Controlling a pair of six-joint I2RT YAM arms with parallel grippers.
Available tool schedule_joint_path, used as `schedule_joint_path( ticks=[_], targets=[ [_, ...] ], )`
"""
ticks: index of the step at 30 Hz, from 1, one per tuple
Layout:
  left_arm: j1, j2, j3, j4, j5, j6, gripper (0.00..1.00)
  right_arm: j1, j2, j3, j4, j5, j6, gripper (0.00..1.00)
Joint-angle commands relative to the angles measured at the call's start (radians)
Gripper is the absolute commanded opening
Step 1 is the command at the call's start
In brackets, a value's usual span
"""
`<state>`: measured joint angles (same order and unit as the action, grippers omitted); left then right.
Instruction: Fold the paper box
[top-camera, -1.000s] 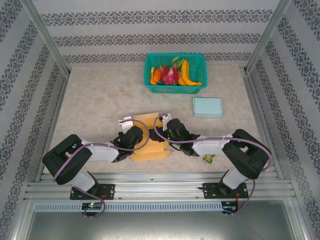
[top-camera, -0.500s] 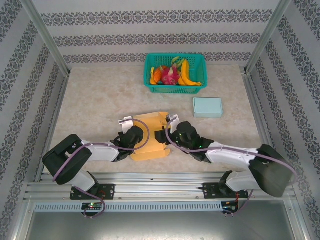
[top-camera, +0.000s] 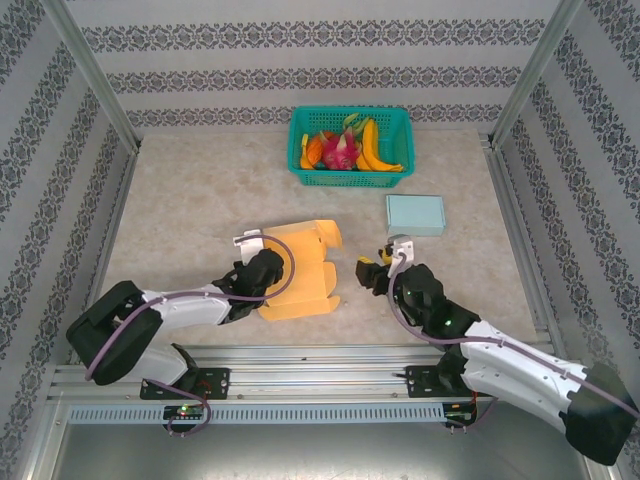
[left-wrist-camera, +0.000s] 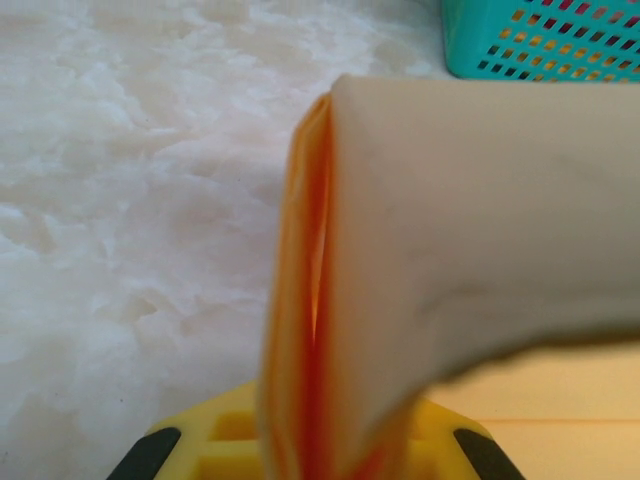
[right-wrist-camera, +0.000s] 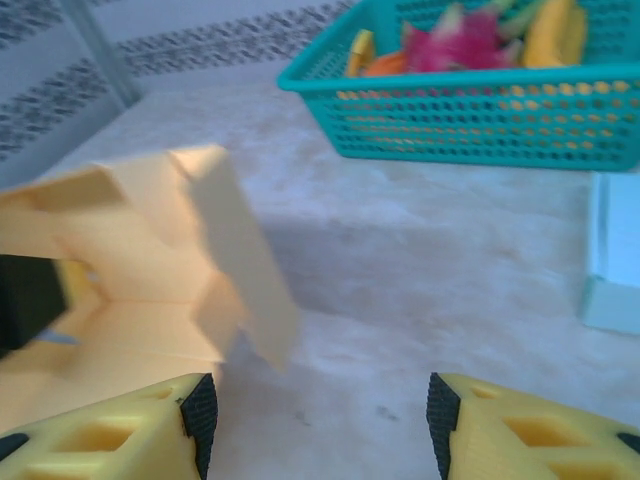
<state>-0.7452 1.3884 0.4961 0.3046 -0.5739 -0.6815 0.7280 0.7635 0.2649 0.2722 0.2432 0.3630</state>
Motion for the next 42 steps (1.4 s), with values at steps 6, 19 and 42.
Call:
schedule_joint_path(
  ticks=[6, 19, 42],
  targets=[
    [-0.011, -0.107, -0.027, -0.031, 0.033, 0.046, 0.00, -0.165, 0.127, 0.025, 0.090, -0.319, -0.027, 0.60],
    [-0.011, -0.128, -0.077, 0.067, 0.109, 0.119, 0.00, -0.138, 0.173, 0.063, 0.133, -0.431, -0.092, 0.60],
    [-0.011, -0.153, -0.106, 0.144, 0.197, 0.176, 0.00, -0.072, 0.229, 0.111, 0.137, -0.489, -0.176, 0.60]
  ],
)
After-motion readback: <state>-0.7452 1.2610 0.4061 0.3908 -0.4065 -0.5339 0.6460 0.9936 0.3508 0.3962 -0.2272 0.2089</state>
